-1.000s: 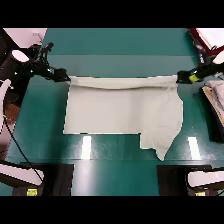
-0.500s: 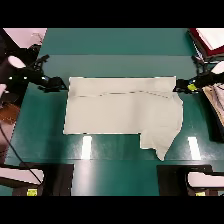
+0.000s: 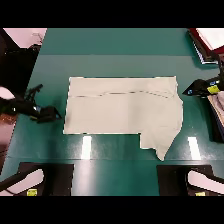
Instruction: Fold the shirts.
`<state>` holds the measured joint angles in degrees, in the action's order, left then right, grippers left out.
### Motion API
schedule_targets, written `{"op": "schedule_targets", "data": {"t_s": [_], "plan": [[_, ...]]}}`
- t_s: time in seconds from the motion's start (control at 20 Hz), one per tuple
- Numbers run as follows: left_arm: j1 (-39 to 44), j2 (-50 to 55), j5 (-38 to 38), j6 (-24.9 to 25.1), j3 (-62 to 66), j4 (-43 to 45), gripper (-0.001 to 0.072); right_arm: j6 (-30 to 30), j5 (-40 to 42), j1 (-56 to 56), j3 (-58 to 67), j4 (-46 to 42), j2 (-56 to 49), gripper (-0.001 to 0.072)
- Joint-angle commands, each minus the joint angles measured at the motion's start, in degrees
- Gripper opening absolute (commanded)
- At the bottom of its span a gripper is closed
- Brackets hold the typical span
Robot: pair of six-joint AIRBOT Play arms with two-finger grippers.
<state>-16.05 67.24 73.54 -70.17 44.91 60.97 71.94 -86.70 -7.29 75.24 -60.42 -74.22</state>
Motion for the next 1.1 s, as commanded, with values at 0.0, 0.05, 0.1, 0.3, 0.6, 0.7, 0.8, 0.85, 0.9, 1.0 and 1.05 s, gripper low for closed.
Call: {"op": "schedule_targets", "data": {"t_s": [0.0, 0.05, 0.1, 0.3, 0.6, 0.7, 0.8, 0.85, 0.9, 1.0, 1.05], "plan": [[-0.28, -3.67, -2.19, 1.77, -9.75, -2.91, 0.0598, -0.94, -2.23, -0.37, 0.0, 1.01, 0.83, 0.0261], [-0.28, -3.67, -2.75, 2.36, -10.62, -4.35, 0.0598, -0.94, -2.27, -0.39, 0.0, 0.98, 0.83, 0.0261], [-0.26, -3.67, -3.28, 3.19, -11.28, -5.81, 0.0598, -0.94, -2.43, -0.39, 0.0, 0.98, 0.83, 0.0261], [0.79, -3.67, -6.08, 3.1, -12.94, -6.78, 0.0598, -0.94, -3.5, -0.39, 0.0, 0.96, 0.83, 0.0262], [0.79, -3.67, -7.67, 3.1, -13.25, -9.31, 0.0597, -0.92, -4.07, -0.39, 0.0, 0.96, 0.85, 0.0261], [0.79, -3.67, -7.23, 3.13, -13.64, -9.33, 0.0559, -0.9, -4.48, -0.39, 0.0, 0.94, 0.85, 0.0261], [0.79, -3.67, -7.39, 4.72, -14.49, -9.4, 0.0224, -0.9, -4.85, -0.44, 0.0, 0.92, 0.85, 0.0261], [0.79, -3.67, -7.8, 4.59, -14.49, -9.33, 0.0214, -0.9, -4.85, -0.44, 0.0, 0.9, 0.85, 0.0261], [0.79, -3.67, -7.82, 4.24, -14.43, -9.57, 0.0199, -0.9, -4.96, -0.44, 0.0, 0.76, 0.85, 0.0261], [0.79, -3.8, -7.52, 4.28, -14.29, -9.79, 0.0023, -0.9, -5.84, -0.74, -0.04, 0.35, 0.85, 0.0261], [0.79, -3.8, -7.04, 4.17, -13.68, -9.77, 0.0023, -0.87, -6.56, -1.27, -0.5, 0.37, 0.94, 0.0262]]}}
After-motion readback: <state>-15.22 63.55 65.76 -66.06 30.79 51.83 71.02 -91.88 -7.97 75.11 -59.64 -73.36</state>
